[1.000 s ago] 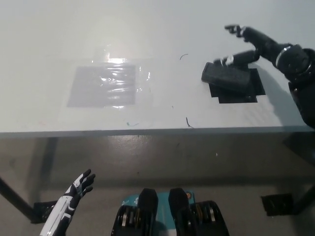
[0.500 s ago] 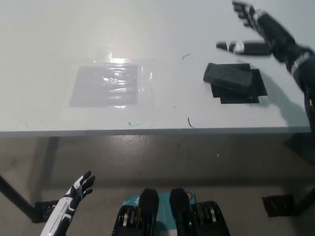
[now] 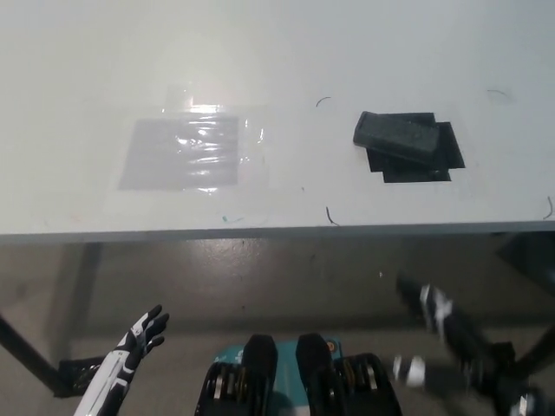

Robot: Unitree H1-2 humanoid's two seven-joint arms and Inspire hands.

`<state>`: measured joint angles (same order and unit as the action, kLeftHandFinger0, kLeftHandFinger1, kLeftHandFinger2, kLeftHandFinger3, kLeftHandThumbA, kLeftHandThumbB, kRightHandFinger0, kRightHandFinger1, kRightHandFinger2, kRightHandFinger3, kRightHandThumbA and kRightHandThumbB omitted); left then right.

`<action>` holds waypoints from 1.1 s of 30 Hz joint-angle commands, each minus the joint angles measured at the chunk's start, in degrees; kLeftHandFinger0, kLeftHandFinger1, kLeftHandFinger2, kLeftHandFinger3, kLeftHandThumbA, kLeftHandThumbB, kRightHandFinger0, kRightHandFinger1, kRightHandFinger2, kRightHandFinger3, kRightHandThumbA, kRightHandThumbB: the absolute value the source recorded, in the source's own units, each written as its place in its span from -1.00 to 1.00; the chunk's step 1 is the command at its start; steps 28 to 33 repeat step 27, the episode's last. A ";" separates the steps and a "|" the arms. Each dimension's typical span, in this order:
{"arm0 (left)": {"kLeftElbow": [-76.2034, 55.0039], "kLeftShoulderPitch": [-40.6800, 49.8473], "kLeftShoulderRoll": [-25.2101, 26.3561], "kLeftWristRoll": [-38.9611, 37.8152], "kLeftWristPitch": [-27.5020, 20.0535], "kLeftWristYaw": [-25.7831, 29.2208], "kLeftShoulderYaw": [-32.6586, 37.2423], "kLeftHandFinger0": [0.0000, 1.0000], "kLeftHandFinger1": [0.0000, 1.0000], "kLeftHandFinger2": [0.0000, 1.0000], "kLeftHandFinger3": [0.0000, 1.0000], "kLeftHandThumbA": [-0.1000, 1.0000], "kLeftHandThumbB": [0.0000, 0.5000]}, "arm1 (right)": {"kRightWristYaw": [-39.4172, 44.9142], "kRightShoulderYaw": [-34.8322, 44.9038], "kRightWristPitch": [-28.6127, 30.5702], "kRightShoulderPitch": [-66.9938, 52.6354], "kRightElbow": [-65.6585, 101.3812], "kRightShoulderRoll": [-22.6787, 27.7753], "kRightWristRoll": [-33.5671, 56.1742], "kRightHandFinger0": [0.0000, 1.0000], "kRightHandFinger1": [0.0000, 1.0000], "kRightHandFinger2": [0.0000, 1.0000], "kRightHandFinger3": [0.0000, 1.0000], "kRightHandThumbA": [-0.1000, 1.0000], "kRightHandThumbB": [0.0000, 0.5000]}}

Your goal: A whiteboard eraser is kept on the black marked spot on the table infront of the robot and the robot uses its right hand to swipe it back and forth on the table twice to clean it

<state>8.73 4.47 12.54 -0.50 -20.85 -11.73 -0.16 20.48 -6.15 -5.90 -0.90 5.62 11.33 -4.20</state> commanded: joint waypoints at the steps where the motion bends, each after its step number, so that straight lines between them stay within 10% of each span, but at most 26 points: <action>1: -1.40 -0.62 0.00 0.70 -4.86 0.80 0.10 1.00 1.00 1.00 1.00 1.00 0.74 | -6.84 -4.91 32.83 -15.32 27.84 -14.43 12.79 1.00 1.00 1.00 1.00 1.00 0.30; 4: -1.66 -0.55 0.01 0.73 -4.21 0.86 0.03 1.00 1.00 1.00 1.00 1.00 0.77 | -8.47 -3.75 32.83 -13.15 20.08 -16.57 6.40 1.00 1.00 1.00 1.00 1.00 -0.33; 7: -1.84 -0.44 -0.23 0.29 -4.05 0.76 0.01 1.00 1.00 1.00 1.00 1.00 0.73 | -10.19 -2.16 32.83 -10.21 12.07 -17.21 2.46 1.00 1.00 1.00 1.00 1.00 0.03; 8: -1.86 -0.44 -0.24 0.28 -4.20 0.70 0.05 1.00 1.00 1.00 1.00 1.00 0.72 | -9.81 -1.90 32.83 -9.87 11.03 -17.25 2.86 1.00 1.00 1.00 1.00 1.00 -0.43; 9: -1.86 -0.36 -0.35 0.36 -4.51 0.64 0.18 1.00 1.00 1.00 1.00 1.00 0.71 | -10.72 -0.35 32.83 -7.97 5.50 -17.27 1.99 1.00 1.00 1.00 1.00 1.00 0.02; 15: -1.88 -1.47 -0.08 0.96 -4.15 0.88 -0.14 1.00 1.00 1.00 1.00 1.00 0.64 | -11.07 3.82 31.11 -0.09 -11.66 -14.54 1.78 1.00 1.00 1.00 1.00 1.00 0.05; 17: -1.95 -2.48 -0.04 0.89 -3.01 0.75 -0.10 1.00 1.00 1.00 1.00 1.00 0.67 | -10.19 4.69 28.47 0.77 -11.54 -14.66 4.02 1.00 1.00 1.00 1.00 1.00 -0.21; 33: -0.44 -2.80 -0.16 2.06 -4.38 1.22 -0.04 1.00 1.00 1.00 1.00 1.00 0.64 | -10.11 4.81 29.77 -0.05 -13.13 -14.68 3.48 1.00 1.00 1.00 1.00 1.00 -0.40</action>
